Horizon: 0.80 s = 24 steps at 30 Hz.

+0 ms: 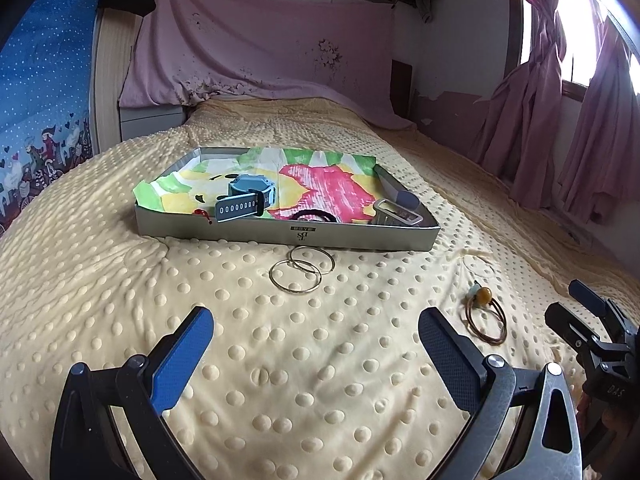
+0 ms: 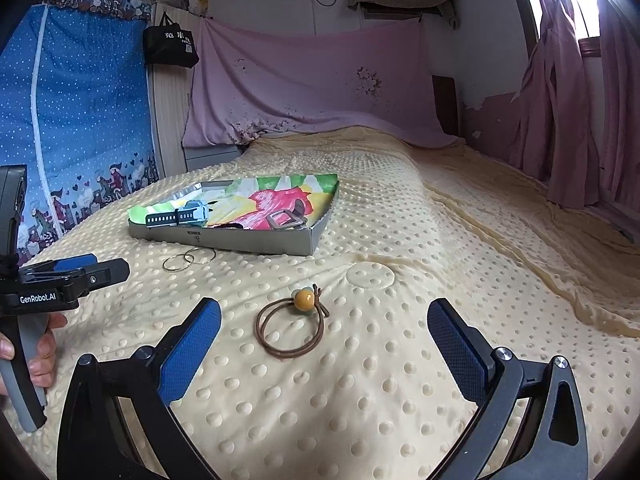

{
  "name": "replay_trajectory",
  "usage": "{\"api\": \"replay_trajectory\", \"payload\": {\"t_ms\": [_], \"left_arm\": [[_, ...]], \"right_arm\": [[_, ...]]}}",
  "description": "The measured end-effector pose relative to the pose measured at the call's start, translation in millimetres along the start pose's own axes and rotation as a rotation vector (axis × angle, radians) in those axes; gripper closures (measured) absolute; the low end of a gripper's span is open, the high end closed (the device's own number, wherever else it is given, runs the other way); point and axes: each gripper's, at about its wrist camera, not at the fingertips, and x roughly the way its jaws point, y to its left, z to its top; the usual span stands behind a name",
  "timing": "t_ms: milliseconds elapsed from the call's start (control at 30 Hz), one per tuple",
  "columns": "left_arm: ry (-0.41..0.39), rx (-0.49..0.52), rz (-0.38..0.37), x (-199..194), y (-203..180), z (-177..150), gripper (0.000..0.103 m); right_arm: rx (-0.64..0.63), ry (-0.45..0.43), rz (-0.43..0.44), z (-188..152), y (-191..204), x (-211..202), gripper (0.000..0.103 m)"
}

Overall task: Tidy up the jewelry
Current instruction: 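Grasp the linked silver rings with the left tool while the right tool grasps the brown hair tie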

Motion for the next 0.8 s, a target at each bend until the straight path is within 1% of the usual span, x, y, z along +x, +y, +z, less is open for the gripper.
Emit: {"api": "replay_trajectory", "payload": {"t_ms": [200, 333, 400, 633, 700, 767, 800], "left_arm": [[0.014, -0.020, 0.023, 17, 6, 12, 0.000], [0.043, -0.016, 0.047, 34, 9, 20, 0.000], [0.051, -0.015, 0.047, 41, 10, 22, 0.000], [-0.005, 0.007, 0.052, 49, 7, 26, 0.000], [-0.010, 0.008, 0.047, 51, 7, 26, 0.002], [-0.006, 0.010, 0.046, 54, 6, 25, 0.006], [-0.003, 0.010, 0.045, 56, 7, 25, 0.008]], "right_arm": [[0.025, 0.021, 0.017, 9, -5, 21, 0.001], [0.050, 0.064, 0.053, 8, -6, 40, 0.001], [0.051, 0.083, 0.070, 6, -4, 50, 0.002], [0.052, 0.089, 0.105, 3, 2, 64, 0.002], [0.053, 0.088, 0.114, 2, 3, 67, 0.003], [0.052, 0.095, 0.117, 1, 4, 70, 0.007], [0.050, 0.100, 0.120, 0, 5, 72, 0.014]]}}
